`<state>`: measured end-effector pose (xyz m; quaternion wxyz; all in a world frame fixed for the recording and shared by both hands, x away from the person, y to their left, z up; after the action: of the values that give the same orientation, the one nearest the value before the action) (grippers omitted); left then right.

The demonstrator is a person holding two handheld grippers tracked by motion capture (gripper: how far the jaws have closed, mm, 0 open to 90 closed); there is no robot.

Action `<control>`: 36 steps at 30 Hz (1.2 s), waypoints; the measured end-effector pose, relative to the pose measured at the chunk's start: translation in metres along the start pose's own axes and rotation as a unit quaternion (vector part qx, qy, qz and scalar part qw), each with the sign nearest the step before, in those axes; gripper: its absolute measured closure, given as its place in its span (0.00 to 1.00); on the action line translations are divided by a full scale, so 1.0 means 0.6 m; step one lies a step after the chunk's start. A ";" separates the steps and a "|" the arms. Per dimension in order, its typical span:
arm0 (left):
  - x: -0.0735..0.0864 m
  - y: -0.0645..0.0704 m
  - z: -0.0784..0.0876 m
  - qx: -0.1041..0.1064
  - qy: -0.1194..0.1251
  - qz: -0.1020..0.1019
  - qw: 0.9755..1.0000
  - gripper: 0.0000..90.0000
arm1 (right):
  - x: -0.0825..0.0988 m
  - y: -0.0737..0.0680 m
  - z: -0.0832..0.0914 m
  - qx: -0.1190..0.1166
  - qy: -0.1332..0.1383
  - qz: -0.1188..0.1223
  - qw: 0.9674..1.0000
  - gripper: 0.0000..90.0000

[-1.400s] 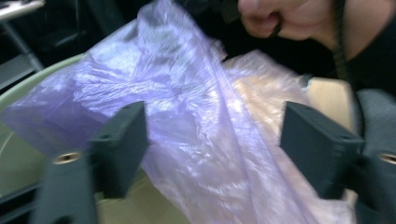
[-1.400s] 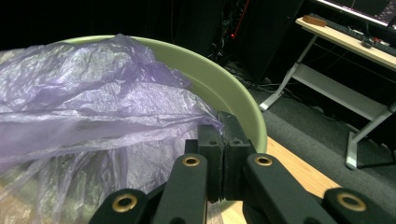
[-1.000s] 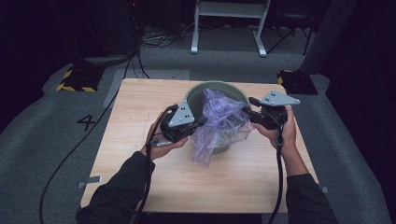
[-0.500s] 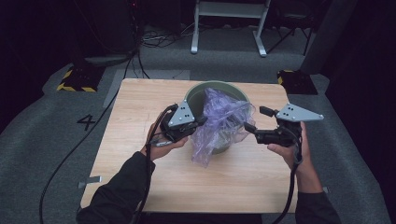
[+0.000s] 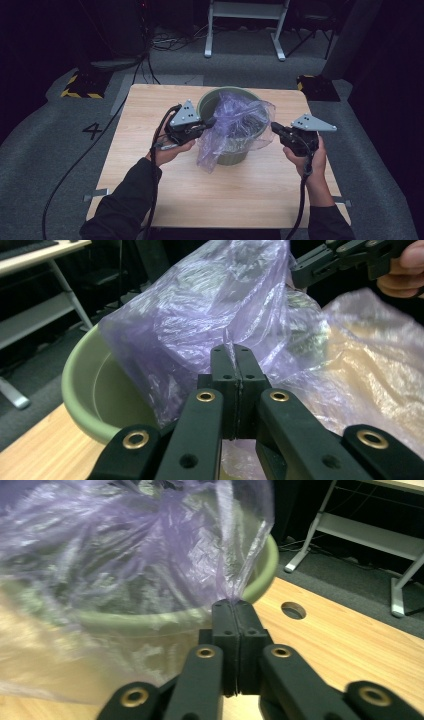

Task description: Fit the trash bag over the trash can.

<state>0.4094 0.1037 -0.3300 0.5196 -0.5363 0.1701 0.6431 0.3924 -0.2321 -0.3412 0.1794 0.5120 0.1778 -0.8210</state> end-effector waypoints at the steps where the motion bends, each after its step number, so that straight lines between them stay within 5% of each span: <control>1: 0.002 -0.004 0.001 0.001 0.002 0.001 1.000 0.99 | -0.001 0.004 -0.002 -0.002 0.001 -0.003 1.000 1.00; 14: 0.017 -0.049 0.007 -0.021 -0.025 -0.013 0.999 0.98 | -0.019 0.072 -0.026 0.031 0.011 -0.037 0.999 1.00; 19: 0.022 -0.066 -0.002 -0.038 -0.046 -0.019 0.998 0.98 | -0.027 0.085 -0.046 0.056 -0.003 -0.032 0.998 1.00; 25: 0.036 -0.079 -0.002 -0.042 -0.049 -0.001 0.998 0.94 | -0.019 0.093 -0.065 0.055 -0.019 -0.034 0.998 1.00; 27: 0.038 -0.084 0.000 -0.051 -0.055 0.010 0.997 0.80 | -0.016 0.093 -0.064 0.053 -0.021 -0.033 0.998 1.00; 31: 0.039 -0.093 0.012 -0.046 -0.046 0.052 0.997 0.33 | -0.017 0.090 -0.059 0.053 -0.019 -0.031 0.998 1.00; 36: 0.044 -0.085 0.038 -0.037 -0.029 0.051 0.998 0.22 | -0.023 0.084 -0.048 0.049 -0.009 -0.027 0.998 1.00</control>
<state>0.4442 0.1549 -0.3271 0.4705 -0.5267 0.1579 0.6901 0.4445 -0.2611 -0.3464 0.1338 0.5074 0.1498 -0.8380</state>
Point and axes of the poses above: each handheld gripper's, and its own axes: z roughly backward along the jaws, x roughly out of its underside, y roughly to its right, the point moved 1 cm from there along -z, roughly forward along the jaws, and after that the axes turned 14 degrees about -z, right-handed, at the moved point
